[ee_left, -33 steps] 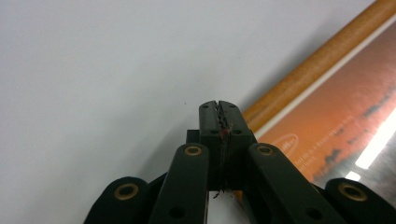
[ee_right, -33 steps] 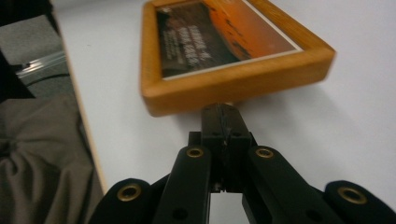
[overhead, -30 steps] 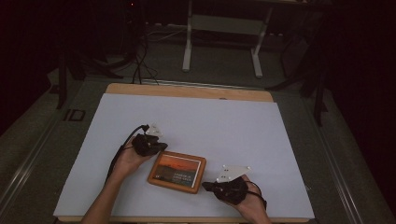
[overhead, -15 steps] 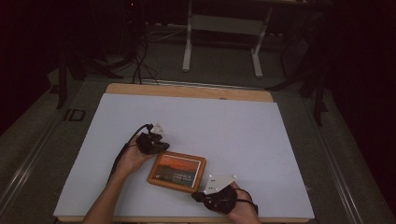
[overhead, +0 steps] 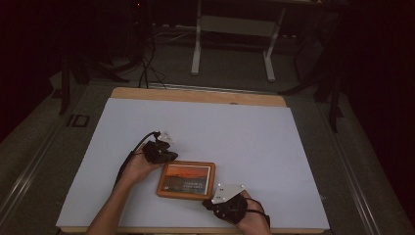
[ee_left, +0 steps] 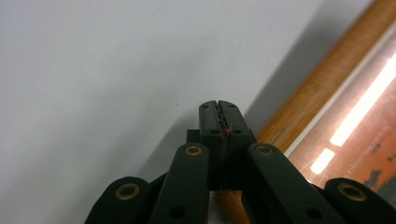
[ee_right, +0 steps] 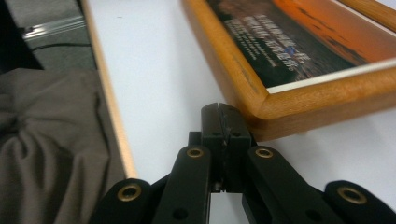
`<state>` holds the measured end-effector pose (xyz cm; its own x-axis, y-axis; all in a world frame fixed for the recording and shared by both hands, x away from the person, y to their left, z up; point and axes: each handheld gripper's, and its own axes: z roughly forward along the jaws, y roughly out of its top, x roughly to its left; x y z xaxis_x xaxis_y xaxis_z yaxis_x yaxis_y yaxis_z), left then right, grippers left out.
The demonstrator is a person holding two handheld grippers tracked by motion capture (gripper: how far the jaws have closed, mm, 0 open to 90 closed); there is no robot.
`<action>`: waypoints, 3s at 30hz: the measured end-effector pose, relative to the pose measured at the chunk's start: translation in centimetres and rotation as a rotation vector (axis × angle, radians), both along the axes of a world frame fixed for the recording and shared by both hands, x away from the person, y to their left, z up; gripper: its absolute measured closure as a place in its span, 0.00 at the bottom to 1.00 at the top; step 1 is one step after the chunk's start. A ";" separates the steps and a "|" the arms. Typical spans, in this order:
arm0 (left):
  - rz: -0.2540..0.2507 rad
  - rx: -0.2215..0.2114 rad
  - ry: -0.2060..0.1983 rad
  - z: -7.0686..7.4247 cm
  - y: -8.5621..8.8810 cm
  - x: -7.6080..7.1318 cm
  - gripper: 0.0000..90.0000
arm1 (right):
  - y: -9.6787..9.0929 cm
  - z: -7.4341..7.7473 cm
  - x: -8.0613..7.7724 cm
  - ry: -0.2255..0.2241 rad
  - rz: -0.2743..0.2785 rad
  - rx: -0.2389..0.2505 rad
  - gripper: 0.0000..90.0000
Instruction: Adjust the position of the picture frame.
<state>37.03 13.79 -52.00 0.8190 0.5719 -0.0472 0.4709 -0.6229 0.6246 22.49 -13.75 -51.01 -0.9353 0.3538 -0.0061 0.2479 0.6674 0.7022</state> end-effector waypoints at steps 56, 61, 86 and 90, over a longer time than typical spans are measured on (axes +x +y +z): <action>0.004 -0.210 0.045 0.0 2.2 -10.8 0.99 | -5.4 -0.3 4.4 0.171 -0.412 0.240 0.93; -0.026 -0.142 0.054 -0.6 1.1 -11.1 0.99 | -5.1 -0.6 5.2 0.118 -0.488 0.201 1.00; -0.033 -0.205 0.060 -0.7 -1.2 -11.5 0.99 | -4.0 0.1 9.4 0.110 -0.532 0.179 1.00; -0.035 -0.220 0.059 -0.7 -1.3 -11.6 0.99 | -4.1 0.2 9.9 0.109 -0.534 0.167 1.00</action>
